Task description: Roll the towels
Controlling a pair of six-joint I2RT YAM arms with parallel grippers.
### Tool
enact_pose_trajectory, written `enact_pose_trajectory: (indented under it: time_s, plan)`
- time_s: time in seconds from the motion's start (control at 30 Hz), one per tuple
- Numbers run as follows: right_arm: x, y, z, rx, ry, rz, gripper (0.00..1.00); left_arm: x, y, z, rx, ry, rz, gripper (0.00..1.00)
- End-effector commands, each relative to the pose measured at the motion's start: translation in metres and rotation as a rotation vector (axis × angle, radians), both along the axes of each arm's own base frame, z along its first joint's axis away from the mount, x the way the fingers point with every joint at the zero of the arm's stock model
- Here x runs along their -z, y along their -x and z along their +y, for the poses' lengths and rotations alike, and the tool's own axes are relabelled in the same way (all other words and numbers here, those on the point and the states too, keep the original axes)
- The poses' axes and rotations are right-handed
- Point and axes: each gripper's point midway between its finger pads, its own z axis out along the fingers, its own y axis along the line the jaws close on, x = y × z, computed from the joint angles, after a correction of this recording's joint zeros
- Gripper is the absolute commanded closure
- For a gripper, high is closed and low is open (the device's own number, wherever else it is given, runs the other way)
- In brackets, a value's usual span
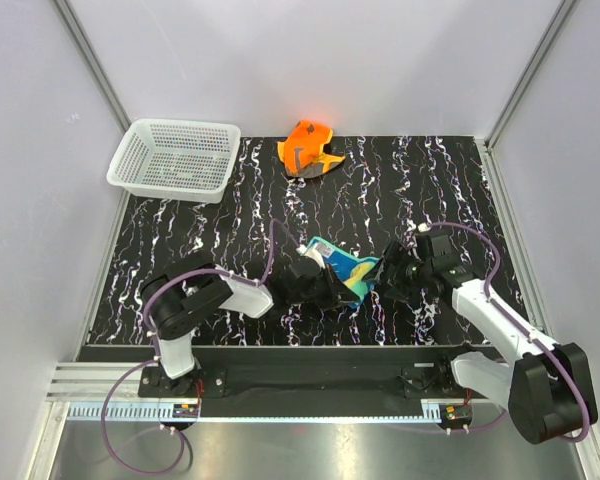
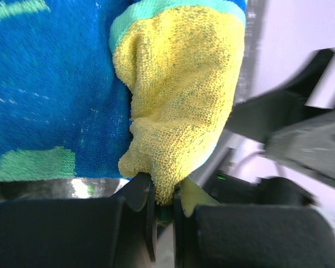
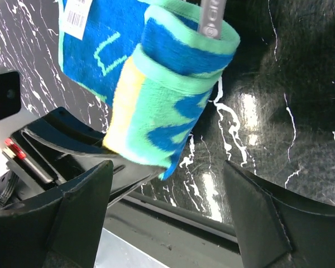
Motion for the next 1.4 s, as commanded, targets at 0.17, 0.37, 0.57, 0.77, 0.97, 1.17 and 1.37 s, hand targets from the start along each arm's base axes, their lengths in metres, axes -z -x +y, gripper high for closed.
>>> enact_pose_trajectory:
  time_s: [0.17, 0.37, 0.57, 0.77, 0.97, 1.17, 1.37]
  plan:
    - [0.003, -0.013, 0.013, 0.022, -0.12, -0.119, 0.15, -0.041, 0.009, -0.017, 0.016, 0.325, 0.191, 1.0]
    - [0.017, -0.023, 0.016, 0.035, -0.137, -0.143, 0.15, -0.035, 0.012, -0.018, -0.005, 0.383, 0.282, 1.0]
    - [0.029, -0.029, 0.016, 0.047, -0.134, -0.138, 0.18, -0.043, 0.011, -0.017, -0.014, 0.489, 0.333, 1.0]
    - [0.035, -0.035, 0.018, 0.038, -0.135, -0.148, 0.33, -0.044, 0.013, -0.013, -0.03, 0.513, 0.377, 1.0]
    - [0.036, -0.037, 0.022, 0.0, -0.132, -0.156, 0.62, -0.05, 0.016, -0.007, -0.037, 0.559, 0.403, 1.0]
    - [0.031, -0.038, 0.021, -0.03, -0.085, -0.151, 0.7, -0.041, 0.023, -0.008, 0.009, 0.471, 0.352, 0.69]
    - [0.023, -0.033, 0.019, -0.075, -0.009, -0.126, 0.71, -0.021, 0.03, 0.001, 0.054, 0.254, 0.258, 0.41]
